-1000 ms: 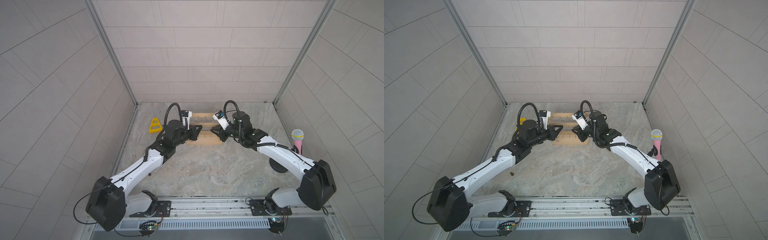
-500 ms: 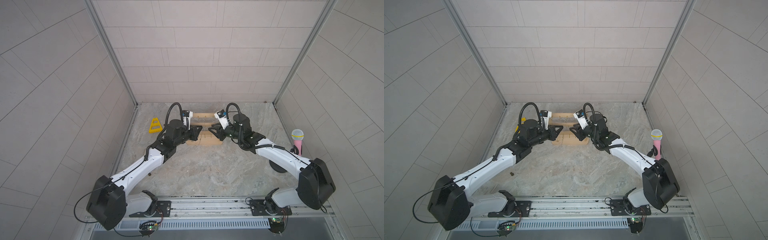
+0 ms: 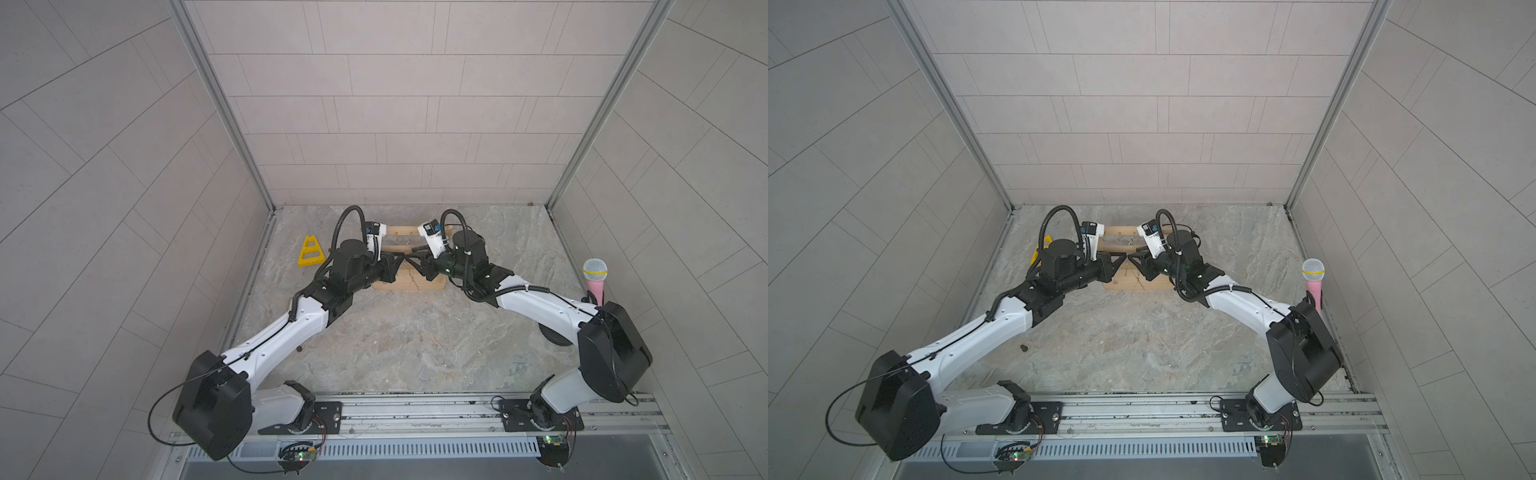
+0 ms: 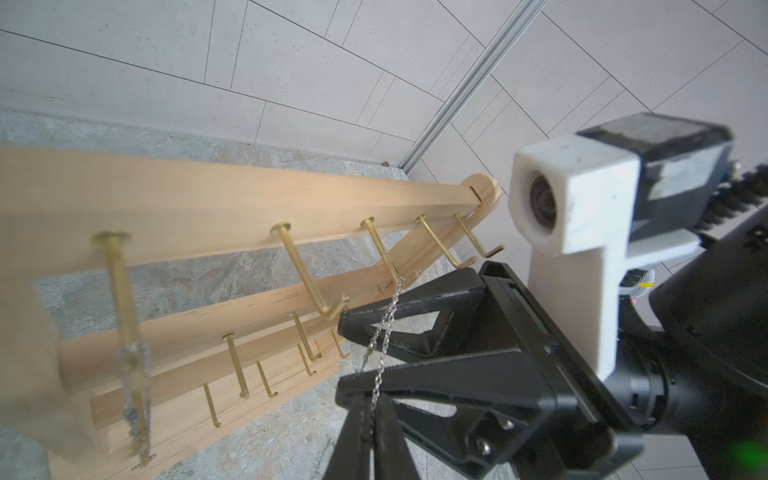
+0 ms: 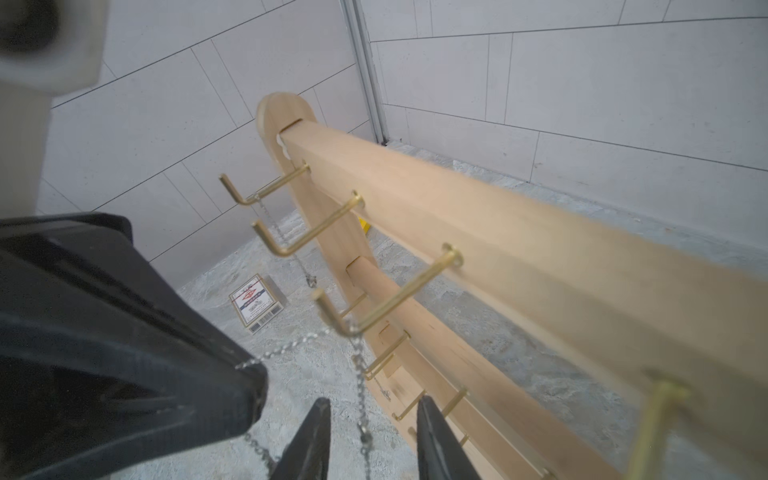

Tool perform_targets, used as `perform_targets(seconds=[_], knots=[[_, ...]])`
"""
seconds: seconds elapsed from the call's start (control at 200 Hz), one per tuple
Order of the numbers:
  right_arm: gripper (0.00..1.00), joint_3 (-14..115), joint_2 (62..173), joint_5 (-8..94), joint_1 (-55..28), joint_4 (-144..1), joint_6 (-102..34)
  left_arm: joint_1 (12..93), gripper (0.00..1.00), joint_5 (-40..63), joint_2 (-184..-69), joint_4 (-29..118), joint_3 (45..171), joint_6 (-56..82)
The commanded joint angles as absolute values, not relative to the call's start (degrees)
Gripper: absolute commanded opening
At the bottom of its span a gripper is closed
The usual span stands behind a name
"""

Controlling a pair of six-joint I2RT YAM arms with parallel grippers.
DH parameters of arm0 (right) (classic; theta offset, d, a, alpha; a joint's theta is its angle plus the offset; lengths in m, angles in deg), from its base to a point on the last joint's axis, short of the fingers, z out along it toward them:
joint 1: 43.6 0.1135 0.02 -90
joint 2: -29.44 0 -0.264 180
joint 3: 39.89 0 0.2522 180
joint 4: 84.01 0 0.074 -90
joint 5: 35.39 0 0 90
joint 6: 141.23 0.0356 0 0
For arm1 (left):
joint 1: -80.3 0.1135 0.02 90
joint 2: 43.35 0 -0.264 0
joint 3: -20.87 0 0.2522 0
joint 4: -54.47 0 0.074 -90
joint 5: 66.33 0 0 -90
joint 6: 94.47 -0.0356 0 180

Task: Hang the necklace on the jewelry display stand
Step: Hang the necklace on the stand.

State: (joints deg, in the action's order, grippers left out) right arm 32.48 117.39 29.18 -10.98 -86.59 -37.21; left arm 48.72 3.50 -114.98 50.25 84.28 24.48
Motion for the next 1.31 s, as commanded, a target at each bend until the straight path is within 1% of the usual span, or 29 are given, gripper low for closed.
perform_targets(seconds=[0.0,0.12,0.215,0.445,0.555,0.62,0.68,0.936,1.301], knots=[[0.35,33.72,118.41,31.18,-10.86,-89.32,-35.65,48.53,0.08,3.70,-114.89,50.91,85.93,23.35],[0.24,33.99,119.34,30.90,-10.91,-90.07,-35.38,48.52,0.09,3.55,-114.92,50.99,85.90,23.39],[0.21,34.06,119.73,30.11,-10.82,-90.81,-34.88,48.48,0.09,3.67,-115.06,51.17,85.88,23.39],[0.23,33.71,119.63,28.42,-10.73,-91.01,-34.45,48.56,0.09,3.75,-115.41,51.52,85.80,23.57],[0.21,33.75,119.78,27.86,-10.73,-90.65,-34.40,48.50,0.09,3.77,-115.39,51.74,85.69,23.74],[0.21,33.82,119.88,27.04,-10.73,-90.32,-34.42,48.51,0.08,3.85,-115.28,51.67,85.61,23.75],[0.23,33.65,119.80,27.18,-10.73,-90.08,-34.38,48.57,0.09,3.94,-115.17,51.70,85.61,23.74],[0.22,32.30,117.72,28.76,-10.73,-87.62,-36.41,48.56,0.09,4.01,-115.03,51.52,85.61,23.77],[0.22,31.64,116.39,26.62,-10.69,-87.79,-36.73,48.56,0.09,4.04,-115.11,51.61,85.71,23.76]])
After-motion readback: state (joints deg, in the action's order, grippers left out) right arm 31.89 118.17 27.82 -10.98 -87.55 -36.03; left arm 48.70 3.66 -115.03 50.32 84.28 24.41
